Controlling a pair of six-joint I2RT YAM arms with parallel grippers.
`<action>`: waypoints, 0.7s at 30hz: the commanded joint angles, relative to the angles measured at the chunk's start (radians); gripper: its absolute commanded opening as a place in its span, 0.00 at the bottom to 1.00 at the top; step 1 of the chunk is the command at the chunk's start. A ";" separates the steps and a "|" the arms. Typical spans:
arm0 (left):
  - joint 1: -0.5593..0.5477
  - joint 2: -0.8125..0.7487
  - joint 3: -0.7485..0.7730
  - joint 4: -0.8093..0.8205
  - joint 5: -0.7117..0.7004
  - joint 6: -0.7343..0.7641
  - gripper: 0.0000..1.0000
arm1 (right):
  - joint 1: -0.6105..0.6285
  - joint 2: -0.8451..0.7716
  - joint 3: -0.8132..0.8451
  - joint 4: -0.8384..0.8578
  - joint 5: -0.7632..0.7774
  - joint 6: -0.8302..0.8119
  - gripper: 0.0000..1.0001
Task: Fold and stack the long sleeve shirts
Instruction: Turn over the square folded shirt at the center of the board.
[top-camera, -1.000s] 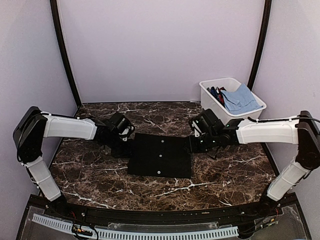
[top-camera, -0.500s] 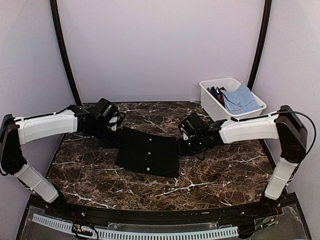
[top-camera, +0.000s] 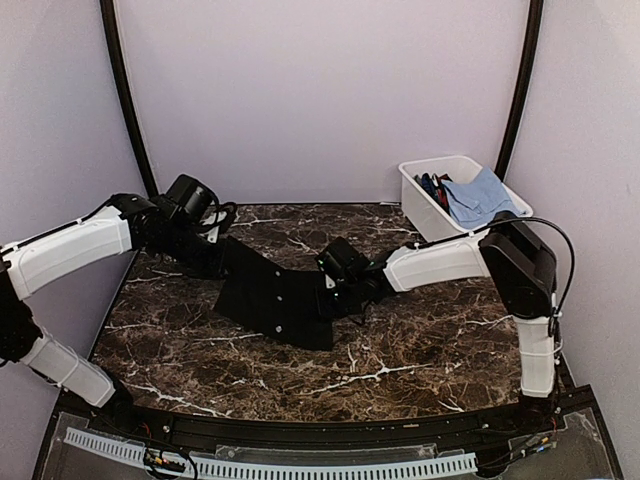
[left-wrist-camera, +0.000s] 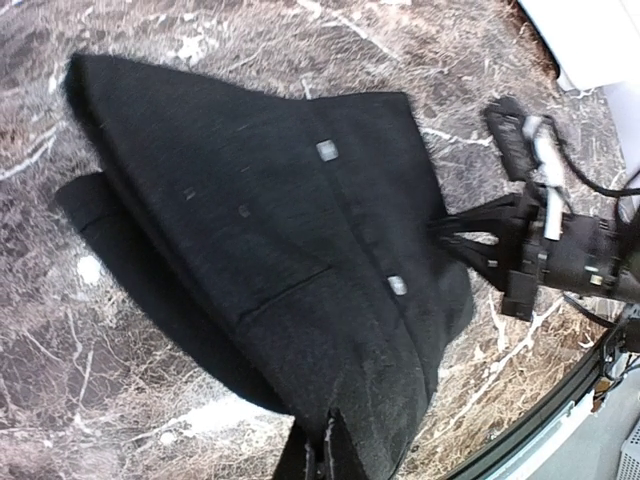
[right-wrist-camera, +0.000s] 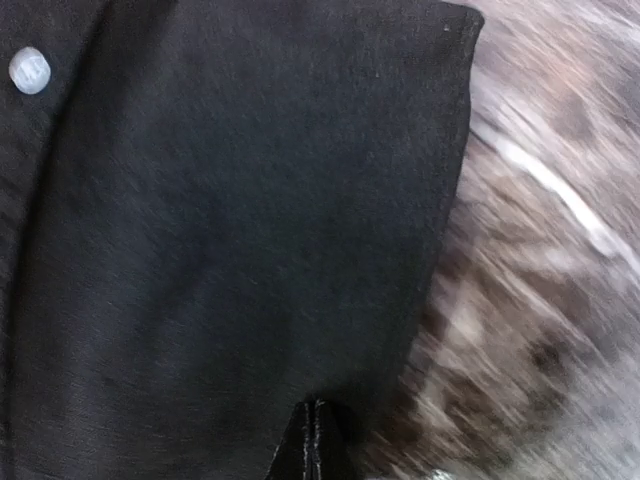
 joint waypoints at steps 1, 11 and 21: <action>0.005 -0.034 0.075 -0.023 0.008 0.043 0.00 | 0.028 0.092 0.093 0.062 -0.082 0.065 0.00; -0.024 0.117 0.303 0.064 0.203 0.017 0.00 | 0.082 0.278 0.234 0.489 -0.303 0.319 0.02; -0.074 0.190 0.200 0.225 0.310 -0.049 0.00 | 0.050 0.317 0.143 0.795 -0.352 0.475 0.03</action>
